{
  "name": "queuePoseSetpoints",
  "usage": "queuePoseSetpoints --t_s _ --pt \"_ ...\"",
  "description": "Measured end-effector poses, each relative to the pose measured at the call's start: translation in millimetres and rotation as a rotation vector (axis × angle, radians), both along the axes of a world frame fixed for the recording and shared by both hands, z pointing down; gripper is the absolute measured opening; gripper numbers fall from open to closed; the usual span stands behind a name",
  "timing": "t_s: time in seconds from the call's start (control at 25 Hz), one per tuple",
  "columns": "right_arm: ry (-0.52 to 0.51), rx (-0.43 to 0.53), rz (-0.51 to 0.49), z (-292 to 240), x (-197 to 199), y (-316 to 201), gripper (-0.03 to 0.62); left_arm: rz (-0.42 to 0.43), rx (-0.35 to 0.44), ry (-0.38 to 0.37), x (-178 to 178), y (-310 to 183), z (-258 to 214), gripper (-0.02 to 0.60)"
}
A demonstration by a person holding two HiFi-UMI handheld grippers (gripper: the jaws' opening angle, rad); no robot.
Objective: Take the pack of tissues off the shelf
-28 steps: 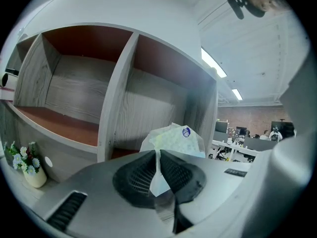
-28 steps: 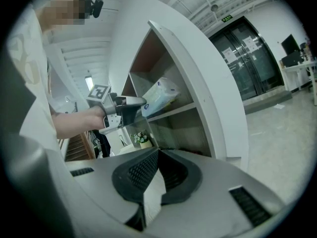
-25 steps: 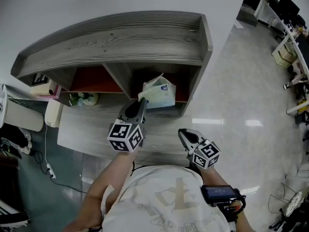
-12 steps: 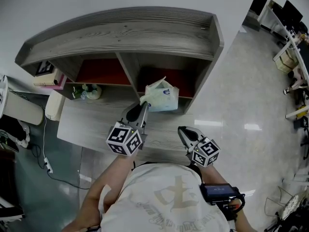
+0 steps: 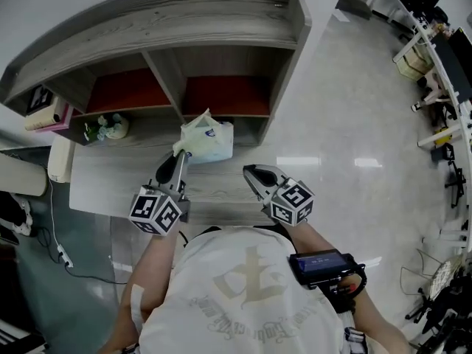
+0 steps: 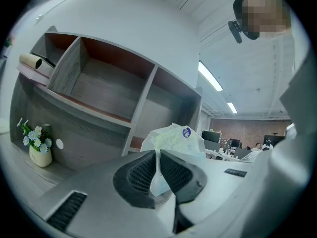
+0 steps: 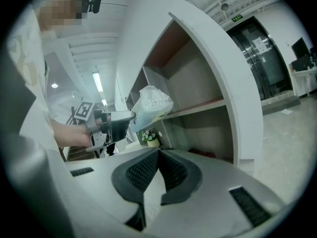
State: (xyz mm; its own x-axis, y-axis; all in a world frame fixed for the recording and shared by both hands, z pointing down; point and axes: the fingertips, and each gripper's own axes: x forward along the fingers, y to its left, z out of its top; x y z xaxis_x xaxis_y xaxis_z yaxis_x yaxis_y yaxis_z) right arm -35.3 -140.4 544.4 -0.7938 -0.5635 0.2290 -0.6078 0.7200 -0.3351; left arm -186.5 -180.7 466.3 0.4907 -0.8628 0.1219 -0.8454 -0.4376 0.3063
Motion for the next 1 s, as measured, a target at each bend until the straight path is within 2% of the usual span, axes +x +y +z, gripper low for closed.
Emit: queuePoseSetpoints --t_s 0.4,1.0 --pt "0.015 -0.004 -0.018 1.0 -11.3 7.2 0.005 0.0 -0.033 0.002 -13.8 28.7 30.7 0.037" --pt "0.027 -0.014 -0.038 8.0 -21.4 16.5 0.005 0.009 -0.12 -0.038 -22.5 61.6 81.0 0.037"
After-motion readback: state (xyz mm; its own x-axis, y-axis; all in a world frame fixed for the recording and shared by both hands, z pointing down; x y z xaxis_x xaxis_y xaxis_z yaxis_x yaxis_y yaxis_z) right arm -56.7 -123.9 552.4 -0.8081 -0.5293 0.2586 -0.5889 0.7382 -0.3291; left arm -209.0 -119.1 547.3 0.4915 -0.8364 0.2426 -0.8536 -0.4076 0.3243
